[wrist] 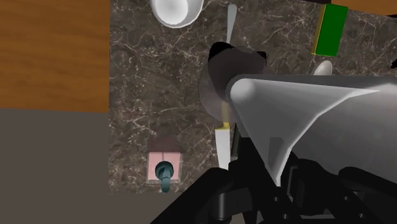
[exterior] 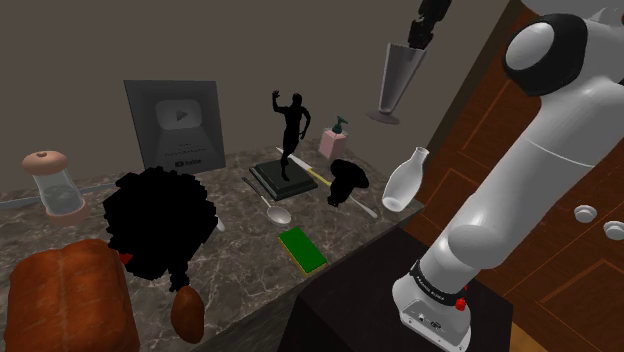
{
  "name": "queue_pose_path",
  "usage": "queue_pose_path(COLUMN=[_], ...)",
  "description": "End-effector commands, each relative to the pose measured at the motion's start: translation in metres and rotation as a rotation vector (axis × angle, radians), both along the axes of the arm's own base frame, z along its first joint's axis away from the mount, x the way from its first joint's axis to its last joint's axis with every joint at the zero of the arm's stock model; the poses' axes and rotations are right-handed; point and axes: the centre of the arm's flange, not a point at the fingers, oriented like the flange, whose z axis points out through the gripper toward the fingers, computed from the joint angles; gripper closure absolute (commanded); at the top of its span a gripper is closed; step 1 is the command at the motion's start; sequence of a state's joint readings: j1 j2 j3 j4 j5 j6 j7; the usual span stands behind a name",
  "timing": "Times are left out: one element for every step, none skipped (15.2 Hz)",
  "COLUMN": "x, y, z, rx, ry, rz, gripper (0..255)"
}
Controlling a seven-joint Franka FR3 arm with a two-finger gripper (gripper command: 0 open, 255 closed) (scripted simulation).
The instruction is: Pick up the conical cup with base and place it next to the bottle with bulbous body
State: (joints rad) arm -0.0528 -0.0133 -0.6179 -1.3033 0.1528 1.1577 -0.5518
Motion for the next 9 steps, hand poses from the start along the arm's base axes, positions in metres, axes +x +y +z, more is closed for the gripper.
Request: queue_pose_path(x=[0.000,0.000,0.000,0.000,0.000,0.000,0.000,0.000,0.000], y=[-0.001,-0.001,-0.001,-0.001,-0.001,-0.001,-0.001,-0.001,-0.001], z=[-0.010,-0.016,-0.021,-0.026,-0.032,-0.037,-0.042,-0.047,-0.053], rx=[-0.001,-0.001,-0.001,-0.001,-0.001,-0.001,-0.001,-0.001,-0.001], ry=[-0.001,-0.001,-0.001,-0.001,-0.001,-0.001,-0.001,-0.001,-0.001], rz=[0.001,0.001,0.001,0.001,0.001,0.001,0.001,0.001,0.001], gripper=[255,255,255,255,255,255,255,255,255])
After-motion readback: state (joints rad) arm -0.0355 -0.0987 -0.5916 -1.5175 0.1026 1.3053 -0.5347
